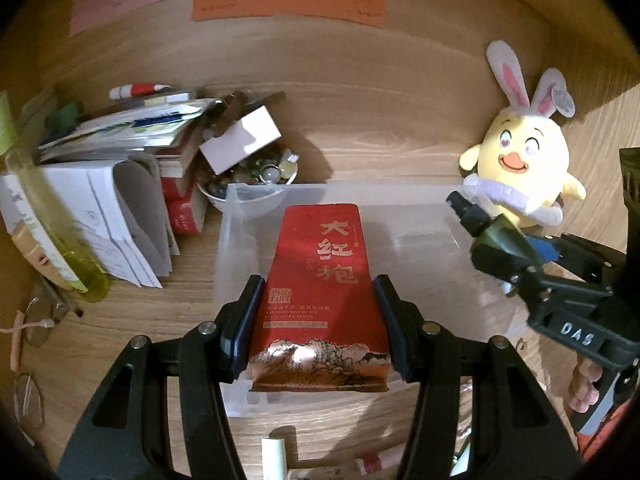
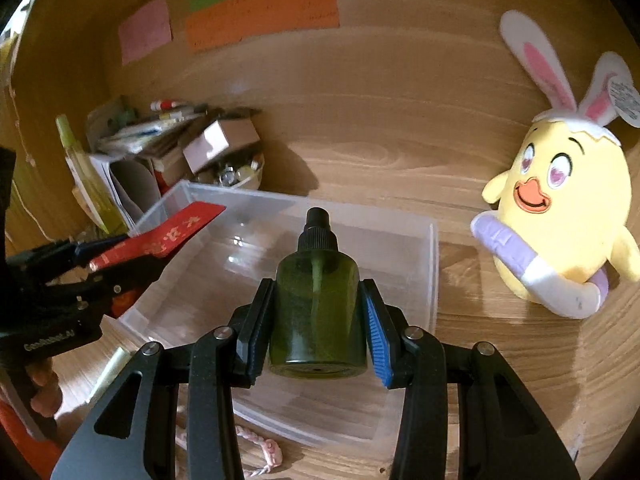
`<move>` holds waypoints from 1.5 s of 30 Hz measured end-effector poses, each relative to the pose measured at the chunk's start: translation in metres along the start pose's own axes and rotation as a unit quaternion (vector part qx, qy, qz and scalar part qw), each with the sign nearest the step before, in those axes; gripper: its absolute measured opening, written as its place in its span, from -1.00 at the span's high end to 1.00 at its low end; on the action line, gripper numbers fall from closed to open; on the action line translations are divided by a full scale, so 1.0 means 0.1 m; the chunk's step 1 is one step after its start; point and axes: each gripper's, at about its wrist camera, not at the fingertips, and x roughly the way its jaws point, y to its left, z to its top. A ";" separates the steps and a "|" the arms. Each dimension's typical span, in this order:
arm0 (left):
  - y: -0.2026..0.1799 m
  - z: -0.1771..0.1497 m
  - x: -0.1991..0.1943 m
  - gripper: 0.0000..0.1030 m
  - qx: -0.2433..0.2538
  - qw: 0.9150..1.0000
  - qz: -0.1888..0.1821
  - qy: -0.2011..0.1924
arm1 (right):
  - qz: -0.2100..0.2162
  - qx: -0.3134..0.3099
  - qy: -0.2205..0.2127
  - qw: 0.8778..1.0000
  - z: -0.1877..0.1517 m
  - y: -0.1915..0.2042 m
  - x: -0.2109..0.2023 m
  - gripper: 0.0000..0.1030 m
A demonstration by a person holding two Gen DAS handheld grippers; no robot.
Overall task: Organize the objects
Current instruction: 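Carry the red packet and green bottle into the clear box with both grippers, then open both grippers and withdraw them from the clear box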
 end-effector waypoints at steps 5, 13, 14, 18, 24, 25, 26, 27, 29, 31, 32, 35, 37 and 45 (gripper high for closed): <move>-0.07 0.03 0.10 -0.06 0.013 1.000 -0.002 0.011 | -0.011 -0.015 0.022 1.000 -0.02 0.02 0.12 0.25; -0.09 0.06 0.20 -0.06 0.018 0.999 -0.007 0.035 | -0.034 -0.030 0.051 0.998 -0.04 0.02 0.27 0.25; -0.10 0.06 0.20 -0.06 0.017 0.999 -0.007 0.036 | -0.033 -0.026 0.052 0.998 -0.03 0.00 0.27 0.25; -0.11 0.06 0.14 -0.06 0.018 0.999 -0.003 0.030 | -0.040 -0.024 0.055 0.997 -0.02 0.01 0.26 0.25; -0.07 0.08 -0.02 -0.32 0.009 1.000 -0.003 0.016 | -0.031 -0.021 0.048 0.998 -0.02 0.00 0.15 -0.01; -0.07 0.09 -0.06 -0.33 0.007 1.000 -0.004 0.013 | -0.030 -0.020 0.043 0.998 -0.02 -0.01 0.11 -0.13; -0.06 0.09 -0.09 -0.34 0.005 1.000 -0.005 0.012 | -0.031 -0.020 0.038 0.999 -0.02 -0.01 0.07 -0.19; -0.06 0.09 -0.13 -0.36 0.002 1.000 -0.007 0.009 | -0.032 -0.022 0.033 0.999 -0.02 0.00 0.02 -0.21; -0.06 0.09 -0.21 -0.44 -0.002 1.000 -0.012 0.004 | -0.035 -0.023 0.021 0.999 -0.02 -0.01 -0.09 -0.36; -0.06 0.09 -0.30 -0.52 -0.004 1.000 -0.015 -0.004 | -0.036 -0.022 0.010 0.999 -0.04 0.01 -0.18 -0.45; -0.07 0.08 -0.34 -0.55 -0.004 1.000 -0.014 -0.008 | -0.035 -0.022 0.003 0.999 -0.06 0.01 -0.25 -0.52; -0.09 0.06 -0.49 -0.79 -0.002 1.000 -0.002 -0.026 | -0.035 -0.021 -0.014 0.999 -0.09 0.03 -0.41 -0.59; -0.10 0.03 -0.58 -0.83 0.003 0.999 0.005 -0.037 | -0.038 -0.021 -0.023 0.999 -0.12 0.04 -0.51 -0.60; -0.10 -0.10 -0.90 -0.91 0.013 0.998 0.001 -0.057 | -0.050 -0.025 -0.065 0.996 -0.24 0.06 -0.97 -0.69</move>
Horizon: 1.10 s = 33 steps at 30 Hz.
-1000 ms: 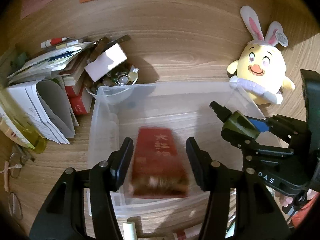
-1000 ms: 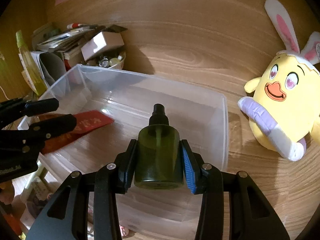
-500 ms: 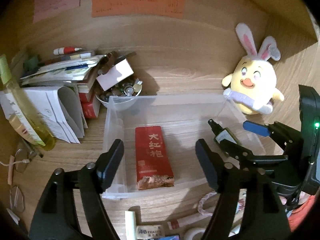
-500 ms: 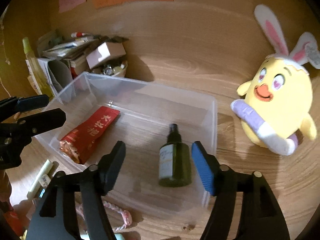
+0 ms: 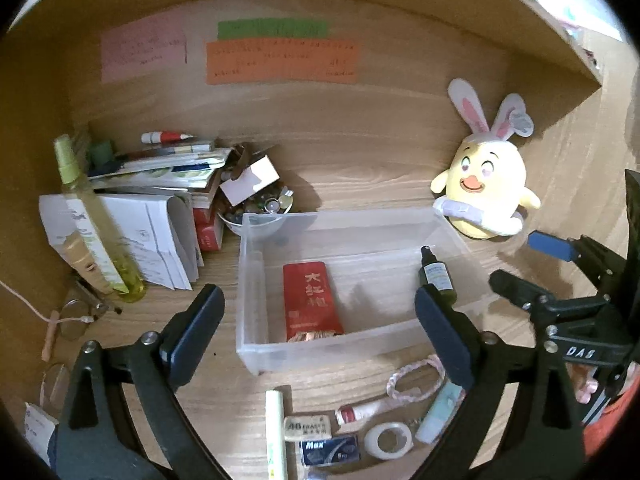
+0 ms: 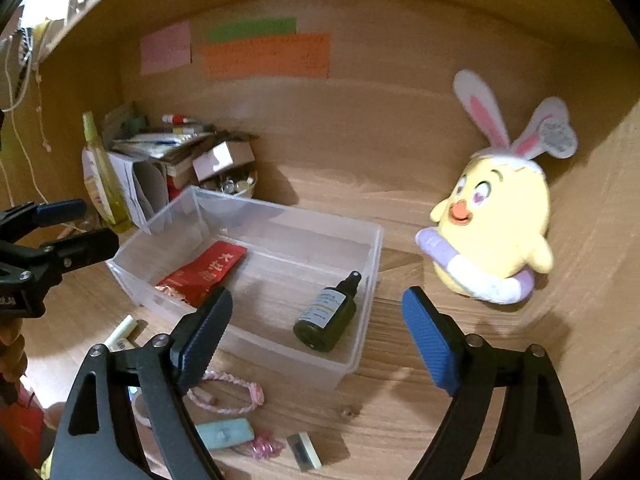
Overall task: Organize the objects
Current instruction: 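Open both grippers and withdraw them from the clear box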
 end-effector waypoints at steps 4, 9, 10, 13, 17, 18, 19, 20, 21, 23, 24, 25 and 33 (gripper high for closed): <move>0.03 -0.09 -0.16 -0.93 0.002 1.000 -0.005 -0.006 | -0.005 0.007 -0.014 1.000 -0.05 -0.05 -0.17 -0.79; 0.09 -0.23 -0.25 -0.93 0.009 1.000 0.000 -0.003 | -0.016 0.012 -0.020 1.000 -0.15 -0.12 -0.28 -0.87; 0.11 -0.26 -0.26 -0.93 0.010 1.000 0.001 0.000 | -0.017 0.012 -0.020 1.000 -0.16 -0.12 -0.29 -0.87; 0.15 -0.35 -0.29 -0.93 0.010 1.000 0.005 0.007 | -0.021 0.014 -0.018 1.000 -0.24 -0.14 -0.32 -0.87; 0.21 -0.49 -0.33 -0.93 0.003 1.000 -0.002 0.010 | -0.023 0.021 -0.021 0.999 -0.40 -0.15 -0.39 -0.87; 0.22 -0.53 -0.34 -0.94 0.002 1.000 -0.003 0.010 | -0.023 0.021 -0.020 0.999 -0.44 -0.15 -0.40 -0.87; 0.23 -0.57 -0.35 -0.94 0.001 1.000 -0.003 0.011 | -0.024 0.022 -0.019 0.999 -0.48 -0.14 -0.41 -0.87; 0.24 -0.60 -0.35 -0.94 0.000 1.000 -0.003 0.013 | -0.023 0.022 -0.017 0.999 -0.52 -0.13 -0.42 -0.87; 0.25 -0.64 -0.35 -0.94 -0.001 1.000 -0.003 0.015 | -0.023 0.022 -0.015 0.999 -0.56 -0.11 -0.42 -0.87; 0.28 -0.71 -0.33 -0.94 -0.004 1.000 -0.003 0.021 | -0.024 0.022 -0.008 0.999 -0.63 -0.09 -0.40 -0.87; 0.30 -0.74 -0.31 -0.94 -0.006 1.000 -0.003 0.026 | -0.025 0.021 -0.005 0.999 -0.66 -0.07 -0.39 -0.87; 0.32 -0.79 -0.29 -0.94 -0.008 0.999 -0.004 0.031 | -0.025 0.021 -0.003 0.999 -0.69 -0.06 -0.38 -0.87; 0.48 -1.07 -0.07 -0.93 -0.013 0.997 0.028 0.068 | -0.010 0.047 0.039 0.998 -0.94 -0.12 -0.18 -0.87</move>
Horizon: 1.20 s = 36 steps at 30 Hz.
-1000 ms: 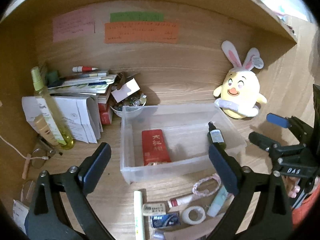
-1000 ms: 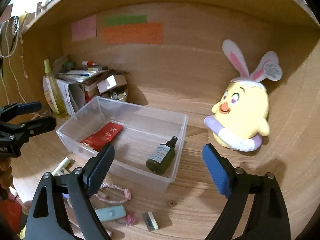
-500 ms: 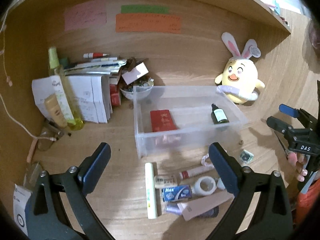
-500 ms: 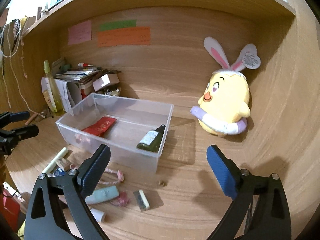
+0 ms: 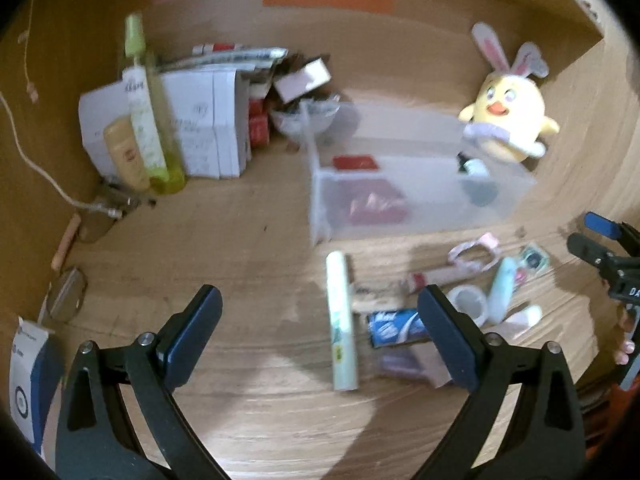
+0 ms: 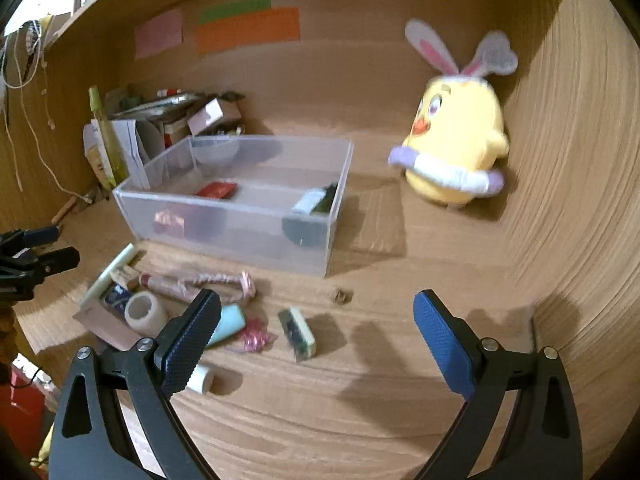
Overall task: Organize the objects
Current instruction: 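Open both grippers and withdraw them from the clear box, then grasp the white-green tube with the left gripper while the right gripper grasps the small green box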
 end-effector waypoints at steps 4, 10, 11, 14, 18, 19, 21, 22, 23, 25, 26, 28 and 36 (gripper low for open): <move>0.08 -0.06 0.16 -0.73 -0.014 1.000 -0.001 0.027 | -0.004 0.003 0.023 1.000 -0.08 -0.05 0.14 -0.84; 0.10 -0.11 0.26 -0.44 -0.012 0.999 -0.009 0.048 | 0.006 0.000 0.047 0.999 -0.13 -0.09 0.25 -0.55; 0.09 -0.12 0.27 -0.40 -0.009 0.999 -0.009 0.049 | 0.011 -0.002 0.051 0.999 -0.13 -0.09 0.27 -0.46; 0.07 -0.12 0.31 -0.24 -0.005 0.998 -0.009 0.054 | 0.021 -0.008 0.062 0.998 -0.15 -0.07 0.33 -0.19; 0.05 -0.08 0.41 -0.03 -0.007 0.998 -0.015 0.064 | 0.036 -0.012 0.079 0.996 -0.16 -0.04 0.43 0.08; 0.05 -0.08 0.43 0.01 -0.007 0.998 -0.017 0.066 | 0.037 -0.012 0.082 0.996 -0.16 -0.03 0.45 0.11; 0.06 -0.07 0.43 0.04 -0.011 0.998 -0.019 0.066 | 0.038 -0.013 0.085 0.996 -0.15 -0.03 0.48 0.12; 0.08 -0.06 0.44 0.08 -0.014 0.998 -0.015 0.065 | 0.037 -0.012 0.085 0.996 -0.15 -0.03 0.49 0.12; 0.09 -0.05 0.45 0.10 -0.017 0.998 -0.010 0.065 | 0.035 -0.010 0.083 0.996 -0.13 -0.03 0.50 0.12; 0.12 -0.03 0.48 0.19 -0.023 0.998 -0.002 0.066 | 0.035 -0.010 0.083 0.996 -0.11 -0.04 0.52 0.12; 0.13 -0.02 0.50 0.19 -0.026 0.997 -0.004 0.069 | 0.038 -0.012 0.085 0.996 -0.09 -0.04 0.53 0.12; 0.13 0.00 0.52 0.19 -0.027 0.997 -0.003 0.069 | 0.042 -0.014 0.088 0.995 -0.07 -0.03 0.57 0.15; 0.08 0.03 0.55 0.71 -0.016 0.997 0.004 0.071 | 0.058 -0.016 0.099 0.993 -0.10 -0.02 0.63 0.71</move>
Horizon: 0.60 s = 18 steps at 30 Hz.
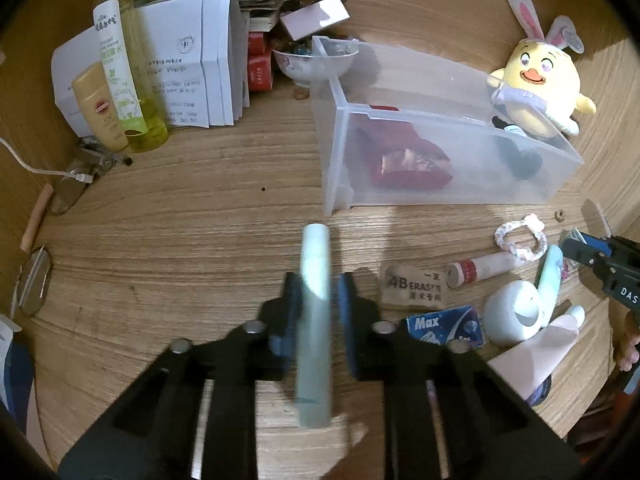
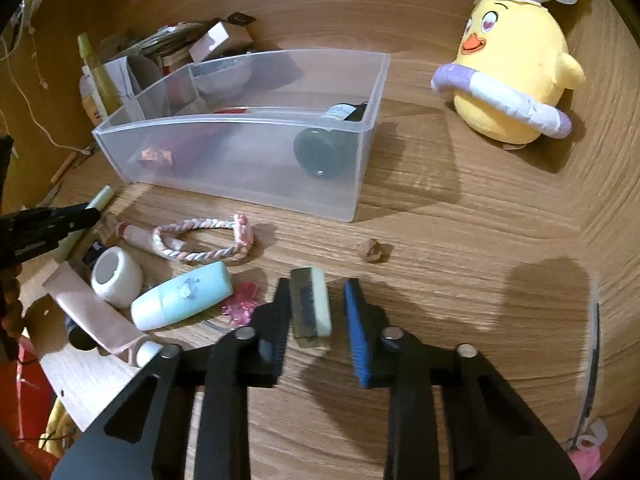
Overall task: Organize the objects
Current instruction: 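Grasp the white-green tube with the left gripper while the right gripper grasps the small green box, then carry the tube and small box into the clear box and release both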
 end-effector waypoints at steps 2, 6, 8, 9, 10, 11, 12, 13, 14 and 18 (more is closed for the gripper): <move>0.01 -0.02 -0.01 0.71 -0.003 1.000 0.006 -0.004 | -0.003 -0.001 -0.005 1.000 -0.01 0.00 -0.02 0.71; 0.03 -0.06 -0.06 0.71 -0.007 1.000 0.013 -0.014 | -0.004 0.003 -0.016 1.000 -0.01 0.01 -0.08 0.71; 0.05 -0.06 -0.13 0.71 -0.012 1.000 0.013 -0.022 | -0.004 0.006 -0.023 1.000 -0.01 0.01 -0.13 0.71; 0.06 -0.06 -0.17 0.71 -0.014 0.999 0.012 -0.028 | -0.003 0.007 -0.027 1.000 0.00 0.01 -0.16 0.71; 0.07 -0.05 -0.22 0.71 -0.016 0.999 0.012 -0.035 | -0.002 0.010 -0.032 0.999 0.00 0.01 -0.19 0.71; 0.07 -0.04 -0.27 0.71 -0.018 0.999 0.012 -0.042 | 0.000 0.012 -0.037 0.999 0.01 0.01 -0.22 0.71; 0.07 -0.02 -0.33 0.71 -0.019 0.998 0.011 -0.052 | 0.001 0.014 -0.042 0.999 0.03 0.02 -0.25 0.71; 0.07 -0.01 -0.38 0.71 -0.020 0.998 0.010 -0.058 | 0.001 0.016 -0.046 0.999 0.04 0.03 -0.28 0.71; 0.06 0.00 -0.42 0.71 -0.021 0.998 0.008 -0.064 | 0.003 0.016 -0.052 0.999 0.06 0.05 -0.31 0.71; 0.02 0.06 -0.59 0.71 -0.021 0.996 0.004 -0.091 | 0.011 0.017 -0.071 0.997 0.12 0.10 -0.41 0.71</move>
